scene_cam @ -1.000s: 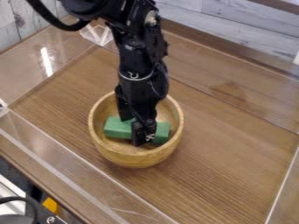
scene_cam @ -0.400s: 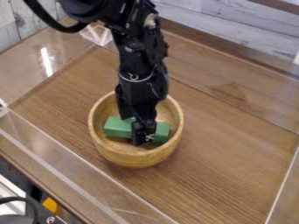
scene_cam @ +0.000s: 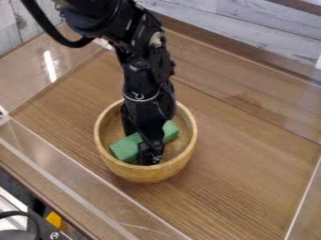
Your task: Remove the green block from inside the brown bowl and put it on the table
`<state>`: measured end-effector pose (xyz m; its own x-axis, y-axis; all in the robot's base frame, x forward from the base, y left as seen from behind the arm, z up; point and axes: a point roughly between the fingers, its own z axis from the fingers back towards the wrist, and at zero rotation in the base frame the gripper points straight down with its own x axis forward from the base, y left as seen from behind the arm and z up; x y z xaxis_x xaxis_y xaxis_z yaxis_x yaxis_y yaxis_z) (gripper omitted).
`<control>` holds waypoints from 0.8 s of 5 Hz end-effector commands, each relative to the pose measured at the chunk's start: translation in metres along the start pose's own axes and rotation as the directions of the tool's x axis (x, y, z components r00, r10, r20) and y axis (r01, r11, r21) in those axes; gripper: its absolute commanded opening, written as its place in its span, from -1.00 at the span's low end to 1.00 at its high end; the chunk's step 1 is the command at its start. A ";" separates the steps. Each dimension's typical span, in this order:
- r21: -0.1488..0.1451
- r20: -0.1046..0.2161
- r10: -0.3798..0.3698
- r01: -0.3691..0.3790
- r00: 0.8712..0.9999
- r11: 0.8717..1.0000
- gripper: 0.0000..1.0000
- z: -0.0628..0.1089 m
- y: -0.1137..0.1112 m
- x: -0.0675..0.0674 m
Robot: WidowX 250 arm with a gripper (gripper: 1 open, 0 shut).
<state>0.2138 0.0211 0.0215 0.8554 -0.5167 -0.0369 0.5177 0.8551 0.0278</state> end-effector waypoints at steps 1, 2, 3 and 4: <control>0.011 0.000 0.000 0.000 1.000 1.000 1.00 0.003 0.001 -0.002; 0.018 -0.001 -0.002 0.002 1.000 1.000 1.00 0.006 0.000 -0.003; 0.029 -0.002 -0.006 0.006 1.000 1.000 1.00 0.012 -0.001 -0.003; 0.037 0.000 -0.011 0.011 1.000 0.999 1.00 0.017 -0.001 -0.003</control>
<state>0.2046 0.0213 0.0302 0.8533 -0.5169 -0.0687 0.5200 0.8534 0.0369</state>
